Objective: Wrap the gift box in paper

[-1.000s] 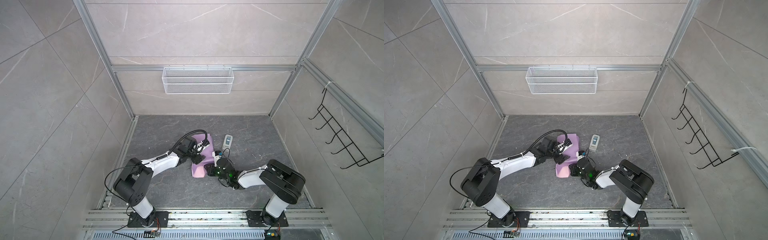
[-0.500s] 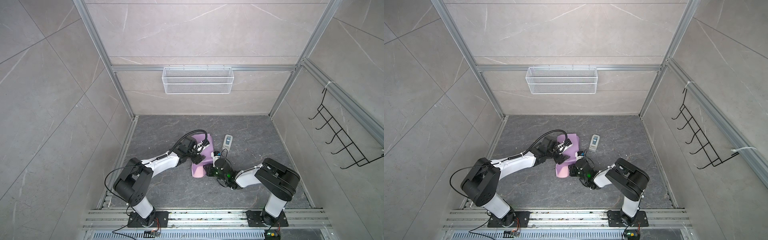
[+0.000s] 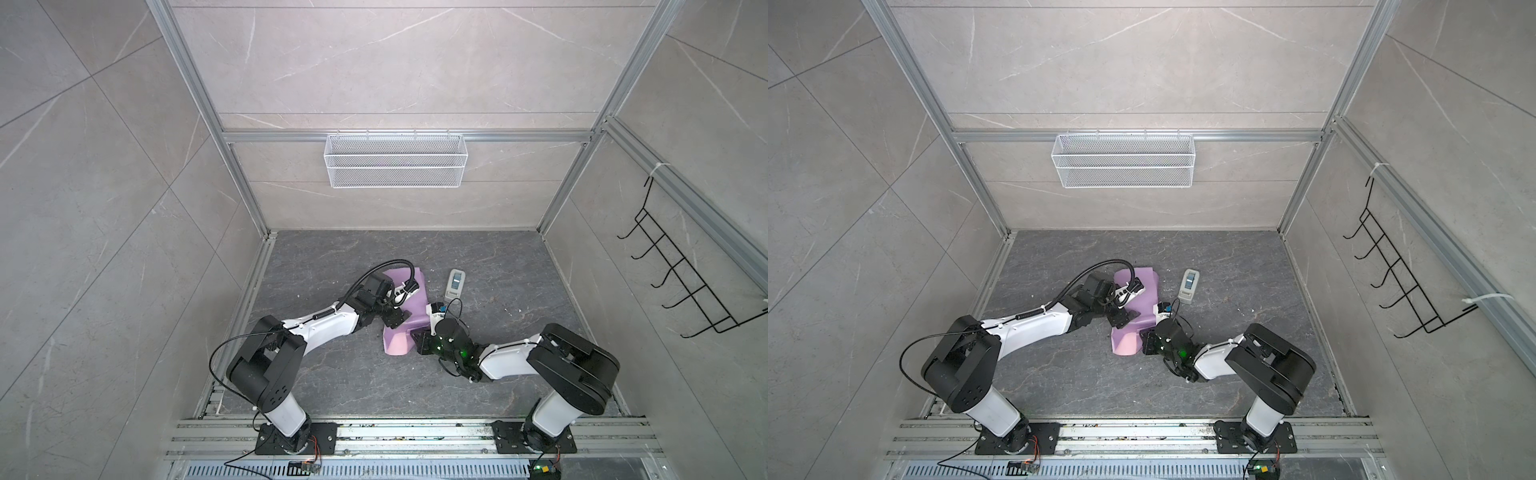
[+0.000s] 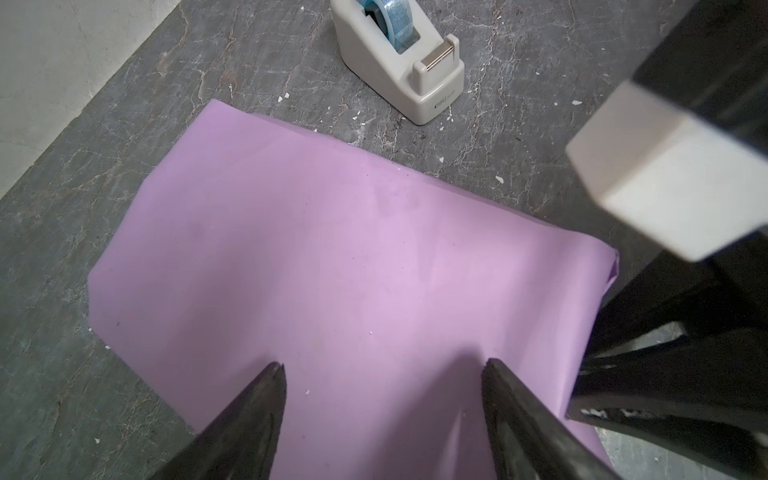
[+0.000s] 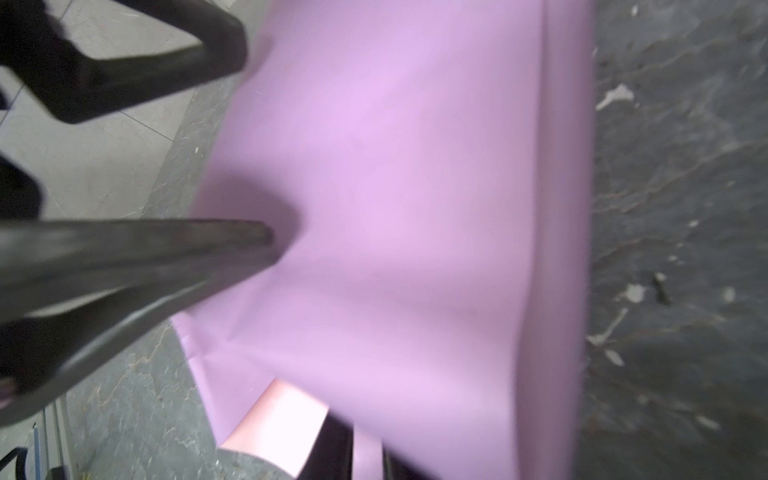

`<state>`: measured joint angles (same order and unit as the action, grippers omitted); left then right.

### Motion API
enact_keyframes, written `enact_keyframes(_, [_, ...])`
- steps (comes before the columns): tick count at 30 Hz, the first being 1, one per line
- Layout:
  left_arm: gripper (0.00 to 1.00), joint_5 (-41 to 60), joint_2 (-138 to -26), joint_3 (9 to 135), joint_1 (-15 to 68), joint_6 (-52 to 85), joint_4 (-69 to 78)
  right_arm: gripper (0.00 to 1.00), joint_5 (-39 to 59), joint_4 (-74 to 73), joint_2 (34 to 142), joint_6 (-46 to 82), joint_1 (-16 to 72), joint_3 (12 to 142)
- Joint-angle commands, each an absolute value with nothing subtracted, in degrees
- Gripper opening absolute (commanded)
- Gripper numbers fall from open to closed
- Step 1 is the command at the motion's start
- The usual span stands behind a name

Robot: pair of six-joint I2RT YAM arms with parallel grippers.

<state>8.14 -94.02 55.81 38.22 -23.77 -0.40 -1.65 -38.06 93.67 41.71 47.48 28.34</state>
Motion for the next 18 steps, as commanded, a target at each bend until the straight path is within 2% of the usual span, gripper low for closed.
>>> enact_keyframes(1, [0.76,7.32,-95.71,55.83,38.17,-24.6,-4.65,0.17,-1.06,-33.82,91.11,39.08,46.61,26.67])
enact_keyframes(18, [0.76,7.1,-95.8,56.03,38.2,-24.61,-4.96,0.16,5.4,-34.45,95.67,37.62,41.98,29.12])
